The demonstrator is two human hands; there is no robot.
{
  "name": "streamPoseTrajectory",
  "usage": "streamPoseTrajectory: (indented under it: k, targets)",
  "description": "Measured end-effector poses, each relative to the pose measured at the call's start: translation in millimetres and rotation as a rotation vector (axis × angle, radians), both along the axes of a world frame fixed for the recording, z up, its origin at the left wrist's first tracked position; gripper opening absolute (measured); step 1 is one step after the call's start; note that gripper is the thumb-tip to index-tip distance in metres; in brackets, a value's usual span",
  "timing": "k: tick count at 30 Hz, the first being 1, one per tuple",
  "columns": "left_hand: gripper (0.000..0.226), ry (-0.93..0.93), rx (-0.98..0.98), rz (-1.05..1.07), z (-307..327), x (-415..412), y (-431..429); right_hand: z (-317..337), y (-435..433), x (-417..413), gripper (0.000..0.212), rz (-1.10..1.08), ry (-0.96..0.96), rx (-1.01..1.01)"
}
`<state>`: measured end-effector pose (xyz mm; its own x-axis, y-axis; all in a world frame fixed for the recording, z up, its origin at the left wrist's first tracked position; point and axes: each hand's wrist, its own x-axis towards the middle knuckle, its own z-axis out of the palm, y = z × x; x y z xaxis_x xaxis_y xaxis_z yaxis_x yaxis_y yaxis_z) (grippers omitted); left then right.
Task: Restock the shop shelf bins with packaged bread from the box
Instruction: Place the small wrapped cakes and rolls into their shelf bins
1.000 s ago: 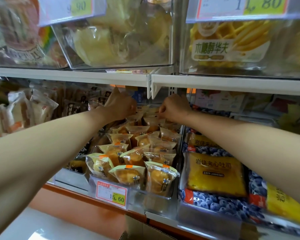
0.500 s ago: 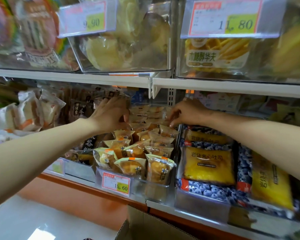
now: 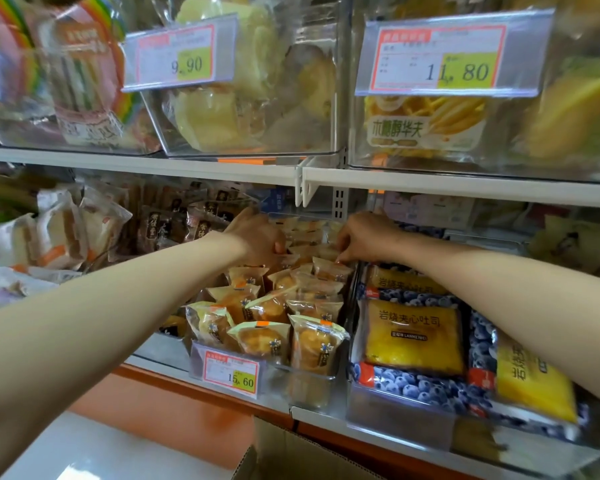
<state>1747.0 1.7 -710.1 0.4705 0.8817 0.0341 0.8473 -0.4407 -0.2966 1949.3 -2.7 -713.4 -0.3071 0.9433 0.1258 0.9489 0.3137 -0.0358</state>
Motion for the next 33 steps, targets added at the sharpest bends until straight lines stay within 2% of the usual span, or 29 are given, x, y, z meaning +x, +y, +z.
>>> streamPoseTrajectory:
  k: [6,13,16,20,22,26,27,31,33]
  targets:
    - [0.027,-0.054,-0.1,0.037,-3.2,-0.3,5.5,5.3,4.1,-6.8,0.027,-0.044,-0.006,0.041]
    - [0.024,-0.093,-0.044,-0.01,-4.3,8.8,3.5,2.0,3.4,-2.2,0.014,0.037,-0.104,0.018]
    - [0.027,-0.137,0.002,0.01,-6.6,8.8,3.4,0.0,4.7,-0.2,0.005,0.117,-0.152,0.073]
    - [0.027,-0.123,0.038,0.025,-14.1,6.9,3.1,-2.2,8.9,0.4,0.016,0.097,-0.191,0.044]
    - [0.027,-0.101,0.033,0.03,-11.0,6.7,1.8,3.5,9.9,-0.4,0.025,0.07,-0.155,0.02]
    - [0.006,-0.073,0.052,0.008,-3.7,3.8,-4.0,11.5,14.6,-3.6,0.034,0.081,0.204,0.06]
    - [0.01,-0.068,0.058,0.009,-4.1,2.4,-5.2,9.9,15.0,-6.4,0.034,0.112,0.205,0.059]
    - [0.01,-0.047,0.09,0.002,-5.3,0.6,-6.2,-8.0,17.0,-23.0,0.029,0.155,-0.054,0.083]
    - [0.014,-0.055,0.058,-0.001,-5.2,-2.0,-4.7,-12.2,21.6,-29.1,0.027,0.145,-0.088,0.109]
